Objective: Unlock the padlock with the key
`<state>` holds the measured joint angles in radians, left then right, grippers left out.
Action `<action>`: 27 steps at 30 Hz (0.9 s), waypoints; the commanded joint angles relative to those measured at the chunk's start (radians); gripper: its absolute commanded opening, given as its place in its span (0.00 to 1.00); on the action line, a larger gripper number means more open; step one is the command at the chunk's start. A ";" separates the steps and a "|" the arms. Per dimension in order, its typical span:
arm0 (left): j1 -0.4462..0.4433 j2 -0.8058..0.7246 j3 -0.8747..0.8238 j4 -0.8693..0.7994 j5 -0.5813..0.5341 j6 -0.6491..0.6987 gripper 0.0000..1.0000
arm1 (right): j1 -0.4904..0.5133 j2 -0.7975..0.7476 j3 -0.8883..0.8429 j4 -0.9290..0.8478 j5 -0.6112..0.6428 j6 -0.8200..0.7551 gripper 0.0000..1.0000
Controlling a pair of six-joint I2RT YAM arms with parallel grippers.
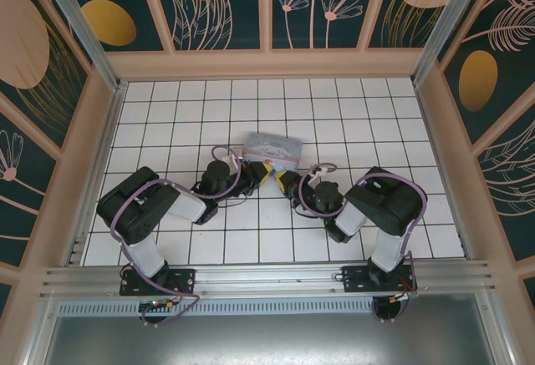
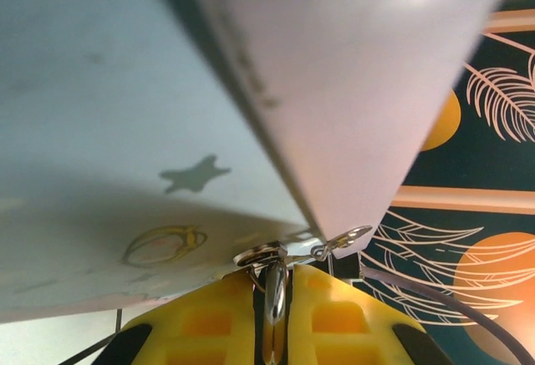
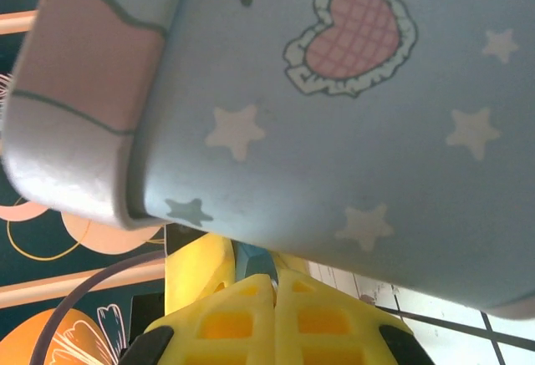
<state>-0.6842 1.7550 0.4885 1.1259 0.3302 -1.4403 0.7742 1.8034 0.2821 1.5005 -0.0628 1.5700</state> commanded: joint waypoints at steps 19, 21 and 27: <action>-0.035 0.080 -0.057 0.136 0.022 -0.019 0.00 | -0.024 -0.011 0.068 -0.012 -0.052 -0.034 0.13; -0.035 0.093 -0.056 0.142 0.011 -0.028 0.00 | -0.024 -0.029 0.055 -0.023 -0.051 -0.040 0.22; -0.033 0.115 -0.050 0.155 -0.008 -0.036 0.00 | -0.024 -0.100 0.017 -0.111 -0.060 -0.073 0.51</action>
<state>-0.7074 1.8526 0.4435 1.2484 0.2916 -1.4731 0.7578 1.7649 0.3092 1.3643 -0.1242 1.5246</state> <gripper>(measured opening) 0.128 0.490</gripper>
